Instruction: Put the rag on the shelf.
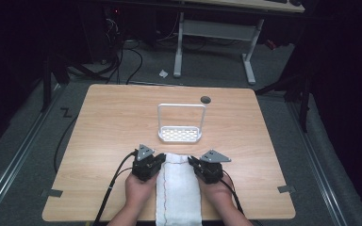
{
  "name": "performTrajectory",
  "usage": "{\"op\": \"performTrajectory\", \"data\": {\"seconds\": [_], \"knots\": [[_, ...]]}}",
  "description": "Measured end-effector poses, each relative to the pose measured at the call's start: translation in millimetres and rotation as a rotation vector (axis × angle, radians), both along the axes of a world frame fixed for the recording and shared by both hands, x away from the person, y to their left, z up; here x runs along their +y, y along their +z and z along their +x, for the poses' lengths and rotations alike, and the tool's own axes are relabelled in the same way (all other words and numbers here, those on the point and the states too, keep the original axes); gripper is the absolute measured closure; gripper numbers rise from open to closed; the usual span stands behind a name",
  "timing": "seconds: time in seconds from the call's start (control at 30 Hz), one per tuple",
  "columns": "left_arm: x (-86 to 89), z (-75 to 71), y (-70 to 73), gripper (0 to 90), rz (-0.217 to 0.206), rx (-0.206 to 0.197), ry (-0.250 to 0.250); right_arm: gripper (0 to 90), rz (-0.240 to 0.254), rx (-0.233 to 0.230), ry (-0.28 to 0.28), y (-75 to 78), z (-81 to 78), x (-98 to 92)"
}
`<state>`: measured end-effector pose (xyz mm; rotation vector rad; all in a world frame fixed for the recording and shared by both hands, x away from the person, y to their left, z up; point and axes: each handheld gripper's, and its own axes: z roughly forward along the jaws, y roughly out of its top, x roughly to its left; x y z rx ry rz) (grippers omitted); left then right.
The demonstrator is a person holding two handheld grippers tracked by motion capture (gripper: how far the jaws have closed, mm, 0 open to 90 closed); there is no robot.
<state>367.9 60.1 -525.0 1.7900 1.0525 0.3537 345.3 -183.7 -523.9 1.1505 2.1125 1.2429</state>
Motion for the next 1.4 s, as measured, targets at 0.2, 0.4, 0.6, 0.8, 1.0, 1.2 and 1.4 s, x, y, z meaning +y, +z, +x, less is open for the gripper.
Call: {"op": "performTrajectory", "data": {"seconds": [0.2, 0.4, 0.6, 0.8, 1.0, 1.2, 1.4], "knots": [[-1.2, -3.2, 16.1, 83.8, -0.022, -0.062, 0.007, 85.9, 0.006, -0.044, -0.011, 10.2, -0.6, 0.6], [-2.5, -3.5, 27.9, 83.8, -0.041, -0.101, 0.007, 85.8, 0.005, -0.096, -0.012, 24.6, -1.6, -1.8], [-1.4, -3.2, 46.2, 83.9, -0.055, -0.148, 0.014, 85.8, 0.024, -0.140, -0.023, 40.7, 2.5, -0.2], [0.3, -0.8, 68.8, 84.0, -0.075, -0.191, 0.030, 85.7, 0.057, -0.182, -0.029, 63.1, 8.7, -1.3], [0.7, 1.6, 90.5, 84.2, -0.084, -0.241, 0.039, 85.8, 0.074, -0.234, -0.035, 88.8, 12.6, -2.6], [-0.6, 3.0, 110.8, 84.3, -0.086, -0.285, 0.044, 85.8, 0.083, -0.279, -0.038, 108.2, 14.4, -2.3], [-1.2, 4.9, 131.6, 84.4, -0.101, -0.326, 0.053, 85.8, 0.103, -0.314, -0.045, 126.7, 15.4, -3.0]]}}
